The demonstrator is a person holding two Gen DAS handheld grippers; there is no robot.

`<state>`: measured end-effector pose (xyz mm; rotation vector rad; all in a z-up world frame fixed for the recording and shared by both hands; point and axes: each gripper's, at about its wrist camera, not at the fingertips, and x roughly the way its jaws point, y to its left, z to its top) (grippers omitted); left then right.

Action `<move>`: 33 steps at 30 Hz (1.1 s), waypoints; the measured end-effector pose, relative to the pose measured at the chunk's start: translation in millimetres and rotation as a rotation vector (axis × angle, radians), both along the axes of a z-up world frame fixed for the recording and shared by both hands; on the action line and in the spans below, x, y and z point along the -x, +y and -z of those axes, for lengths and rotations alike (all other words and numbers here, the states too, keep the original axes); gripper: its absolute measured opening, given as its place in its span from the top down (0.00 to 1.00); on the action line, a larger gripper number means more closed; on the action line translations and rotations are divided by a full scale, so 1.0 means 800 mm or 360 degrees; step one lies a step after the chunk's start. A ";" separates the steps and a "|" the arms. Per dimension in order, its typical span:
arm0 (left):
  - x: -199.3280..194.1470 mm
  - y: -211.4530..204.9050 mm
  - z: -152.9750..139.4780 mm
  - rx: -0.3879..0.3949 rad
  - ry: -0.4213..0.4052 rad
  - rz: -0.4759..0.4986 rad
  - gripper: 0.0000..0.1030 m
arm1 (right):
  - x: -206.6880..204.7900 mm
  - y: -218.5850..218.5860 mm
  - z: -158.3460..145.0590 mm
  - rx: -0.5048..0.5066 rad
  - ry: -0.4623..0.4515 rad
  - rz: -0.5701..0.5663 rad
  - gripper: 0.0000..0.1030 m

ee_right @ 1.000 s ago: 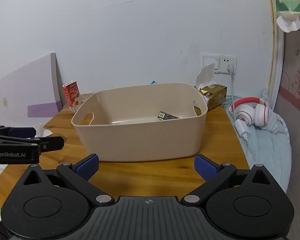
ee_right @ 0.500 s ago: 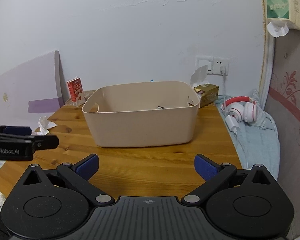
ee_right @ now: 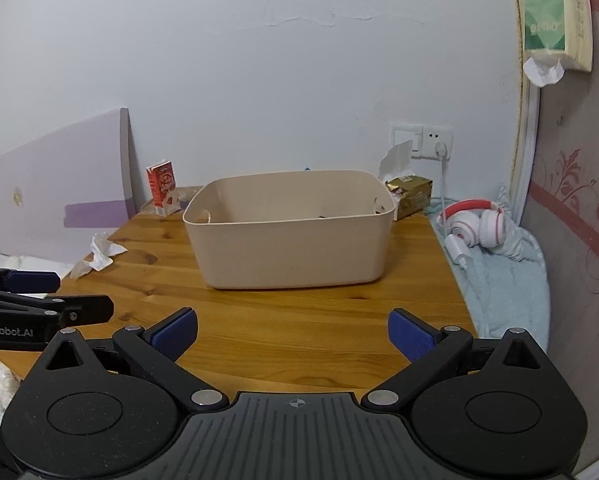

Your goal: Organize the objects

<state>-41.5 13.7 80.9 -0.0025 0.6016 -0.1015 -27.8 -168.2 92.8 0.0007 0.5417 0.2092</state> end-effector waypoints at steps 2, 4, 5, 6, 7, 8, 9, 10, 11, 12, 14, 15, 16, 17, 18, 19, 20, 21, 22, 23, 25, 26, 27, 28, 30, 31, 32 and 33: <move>0.006 0.000 0.000 0.0007 -0.0007 0.0011 0.16 | 0.007 -0.001 -0.004 -0.0025 -0.0008 -0.0005 0.00; 0.008 0.000 0.000 0.0001 -0.0008 0.0020 0.16 | 0.013 -0.003 -0.007 -0.0047 -0.0025 0.0002 0.00; 0.009 0.001 0.000 0.0003 -0.0009 0.0018 0.16 | 0.015 -0.003 -0.009 -0.0046 -0.0034 0.0009 0.00; 0.010 0.003 -0.001 0.0011 -0.0013 0.0014 0.16 | 0.017 -0.004 -0.010 -0.0041 -0.0037 0.0012 0.00; 0.012 0.003 -0.001 0.0018 -0.0016 0.0012 0.16 | 0.019 -0.003 -0.011 -0.0038 -0.0041 0.0013 0.00; 0.014 0.004 -0.003 0.0020 -0.0021 0.0013 0.16 | 0.021 -0.003 -0.013 -0.0038 -0.0043 0.0013 0.00; 0.014 0.005 -0.005 0.0018 -0.0027 0.0015 0.15 | 0.022 -0.003 -0.014 -0.0041 -0.0045 0.0011 0.00; 0.015 0.005 -0.006 0.0014 -0.0034 0.0016 0.15 | 0.024 -0.002 -0.015 -0.0043 -0.0046 0.0010 0.00; 0.017 0.006 -0.007 0.0008 -0.0040 0.0016 0.15 | 0.025 -0.002 -0.015 -0.0043 -0.0047 0.0009 0.00; 0.018 0.006 -0.008 0.0002 -0.0045 0.0018 0.15 | 0.026 -0.001 -0.016 -0.0041 -0.0048 0.0009 0.00; 0.020 0.007 -0.010 -0.0003 -0.0053 0.0023 0.15 | 0.027 0.001 -0.017 -0.0035 -0.0053 0.0011 0.00; 0.021 0.008 -0.010 -0.0003 -0.0054 0.0026 0.15 | 0.028 0.002 -0.017 -0.0032 -0.0055 0.0013 0.00; 0.022 0.008 -0.011 -0.0004 -0.0055 0.0028 0.15 | 0.029 0.002 -0.018 -0.0030 -0.0056 0.0016 0.00; 0.022 0.008 -0.011 -0.0005 -0.0055 0.0030 0.14 | 0.029 0.003 -0.018 -0.0028 -0.0054 0.0017 0.00; 0.022 0.008 -0.011 -0.0008 -0.0054 0.0030 0.14 | 0.029 0.003 -0.018 -0.0028 -0.0052 0.0018 0.00; 0.022 0.008 -0.011 -0.0011 -0.0053 0.0029 0.14 | 0.029 0.004 -0.017 -0.0028 -0.0048 0.0018 0.00; 0.022 0.008 -0.012 -0.0015 -0.0051 0.0029 0.14 | 0.029 0.004 -0.017 -0.0027 -0.0044 0.0018 0.00; 0.022 0.007 -0.012 -0.0017 -0.0049 0.0027 0.14 | 0.029 0.004 -0.016 -0.0026 -0.0039 0.0021 0.00; 0.021 0.007 -0.012 -0.0018 -0.0048 0.0028 0.14 | 0.029 0.004 -0.015 -0.0026 -0.0035 0.0024 0.00; 0.021 0.007 -0.012 -0.0020 -0.0047 0.0027 0.14 | 0.028 0.003 -0.014 -0.0027 -0.0031 0.0028 0.00; 0.019 0.007 -0.012 -0.0024 -0.0045 0.0027 0.14 | 0.027 0.002 -0.012 -0.0029 -0.0020 0.0035 0.00; 0.020 0.007 -0.012 -0.0024 -0.0045 0.0027 0.14 | 0.026 0.001 -0.011 -0.0030 -0.0016 0.0038 0.00; 0.019 0.008 -0.011 -0.0028 -0.0044 0.0027 0.14 | 0.025 0.001 -0.010 -0.0029 -0.0010 0.0041 0.00; 0.018 0.008 -0.010 -0.0032 -0.0042 0.0027 0.14 | 0.024 0.001 -0.009 -0.0029 -0.0006 0.0045 0.00; 0.014 0.009 -0.008 -0.0034 -0.0035 0.0025 0.14 | 0.022 0.001 -0.007 -0.0029 0.0004 0.0049 0.00; 0.012 0.011 -0.006 -0.0030 -0.0028 0.0022 0.13 | 0.020 0.001 -0.006 -0.0029 0.0012 0.0051 0.00; 0.009 0.013 -0.004 -0.0023 -0.0019 0.0015 0.13 | 0.018 0.001 -0.004 -0.0028 0.0019 0.0053 0.00; 0.006 0.013 -0.003 -0.0017 -0.0010 0.0007 0.13 | 0.016 0.001 -0.002 -0.0026 0.0027 0.0055 0.00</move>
